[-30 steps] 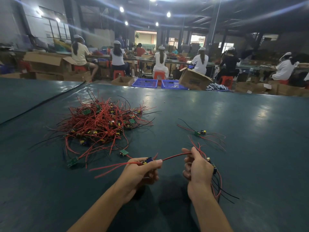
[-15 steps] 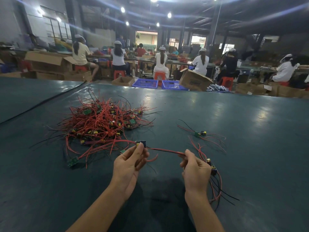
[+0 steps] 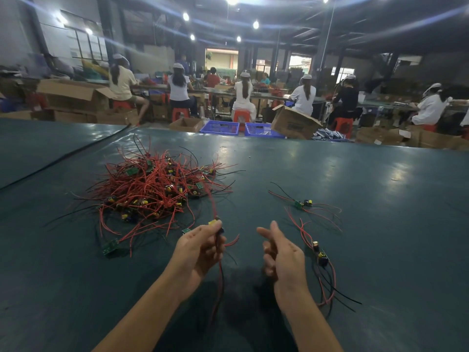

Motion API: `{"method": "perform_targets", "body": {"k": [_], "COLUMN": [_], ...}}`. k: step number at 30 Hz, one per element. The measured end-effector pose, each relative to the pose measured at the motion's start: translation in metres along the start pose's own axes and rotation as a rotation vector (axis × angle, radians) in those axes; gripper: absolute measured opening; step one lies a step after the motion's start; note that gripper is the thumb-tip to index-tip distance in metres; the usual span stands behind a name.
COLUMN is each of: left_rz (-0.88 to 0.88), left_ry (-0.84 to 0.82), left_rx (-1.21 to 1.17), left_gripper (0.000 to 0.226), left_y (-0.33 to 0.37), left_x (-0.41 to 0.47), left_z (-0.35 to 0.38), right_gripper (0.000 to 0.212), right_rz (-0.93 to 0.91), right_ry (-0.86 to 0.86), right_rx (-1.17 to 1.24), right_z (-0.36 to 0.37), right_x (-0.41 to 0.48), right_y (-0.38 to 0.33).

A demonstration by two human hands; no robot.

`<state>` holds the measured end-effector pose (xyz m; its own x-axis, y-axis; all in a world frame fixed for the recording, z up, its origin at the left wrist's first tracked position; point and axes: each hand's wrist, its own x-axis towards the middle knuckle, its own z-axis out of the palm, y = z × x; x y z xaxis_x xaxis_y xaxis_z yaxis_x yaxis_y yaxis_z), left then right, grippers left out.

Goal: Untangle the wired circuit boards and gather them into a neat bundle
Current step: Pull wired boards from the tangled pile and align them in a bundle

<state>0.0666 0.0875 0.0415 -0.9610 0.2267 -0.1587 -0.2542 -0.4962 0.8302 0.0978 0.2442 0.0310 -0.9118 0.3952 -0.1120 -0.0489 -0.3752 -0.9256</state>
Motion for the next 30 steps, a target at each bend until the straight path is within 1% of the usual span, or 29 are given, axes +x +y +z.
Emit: {"method": "perform_targets", "body": {"k": [3, 6, 9, 13, 15, 17, 19, 22, 24, 27, 30], "left_rz": [0.029, 0.052, 0.099, 0.145, 0.151, 0.142, 0.13, 0.124, 0.127, 0.148, 0.18], "left_ry": [-0.122, -0.224, -0.241, -0.221, -0.243, -0.268, -0.297, -0.348, -0.352, -0.304, -0.204], "left_rx": [0.158, 0.358, 0.52, 0.632, 0.684, 0.718, 0.748, 0.78, 0.785, 0.752, 0.689], "left_gripper": [0.024, 0.029, 0.035, 0.036, 0.034, 0.03, 0.026, 0.025, 0.026, 0.029, 0.03], "left_y": [-0.006, -0.01, -0.011, -0.009, -0.007, -0.005, -0.003, -0.001, 0.0, -0.002, -0.005], "left_x": [-0.001, -0.003, -0.005, -0.005, -0.006, -0.007, -0.007, -0.009, -0.009, -0.009, -0.007], "left_z": [0.004, 0.004, 0.003, 0.002, 0.002, 0.002, 0.003, 0.003, 0.003, 0.003, 0.002], "right_gripper": [0.024, 0.021, 0.02, 0.024, 0.028, 0.03, 0.028, 0.026, 0.025, 0.027, 0.029], "right_rz": [-0.033, -0.05, -0.041, -0.032, -0.009, 0.017, 0.025, 0.035, 0.037, 0.012, 0.004], "right_ry": [-0.088, -0.14, -0.118, -0.065, -0.01, 0.07, 0.13, 0.185, 0.212, 0.235, 0.21], "right_rx": [-0.097, -0.126, -0.148, -0.196, -0.164, -0.068, 0.01, 0.085, 0.122, 0.133, 0.014], "right_z": [0.01, 0.014, 0.015, 0.015, 0.012, 0.004, -0.006, -0.018, -0.022, -0.021, -0.012], "right_x": [-0.008, -0.014, -0.015, -0.013, -0.008, 0.001, 0.01, 0.019, 0.023, 0.023, 0.018], "right_y": [0.004, 0.005, 0.005, 0.007, 0.005, -0.001, -0.009, -0.016, -0.017, -0.016, -0.009]}}
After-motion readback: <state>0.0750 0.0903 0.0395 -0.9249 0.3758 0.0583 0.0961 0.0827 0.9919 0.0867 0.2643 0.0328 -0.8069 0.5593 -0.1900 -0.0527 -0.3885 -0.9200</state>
